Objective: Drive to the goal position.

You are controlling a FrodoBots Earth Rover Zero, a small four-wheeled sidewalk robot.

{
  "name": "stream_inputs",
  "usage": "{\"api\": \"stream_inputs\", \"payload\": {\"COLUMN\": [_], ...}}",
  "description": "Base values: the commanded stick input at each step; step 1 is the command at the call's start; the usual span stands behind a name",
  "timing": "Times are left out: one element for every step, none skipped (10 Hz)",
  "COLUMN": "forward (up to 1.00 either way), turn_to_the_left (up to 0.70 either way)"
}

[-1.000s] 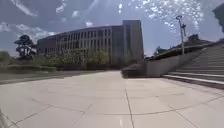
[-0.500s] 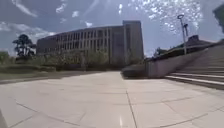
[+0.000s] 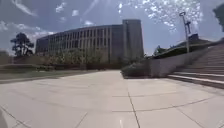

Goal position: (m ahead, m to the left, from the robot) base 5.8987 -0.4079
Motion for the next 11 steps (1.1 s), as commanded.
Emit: {"api": "stream_inputs", "payload": {"forward": [0.7, 0.7, 0.7, 0.7, 0.7, 0.7, 0.7, 0.7, 0.7, 0.7, 0.7], "turn_to_the_left": [0.0, 0.0, 0.0, 0.0, 0.0, 0.0, 0.0, 0.0, 0.0, 0.0, 0.0]}}
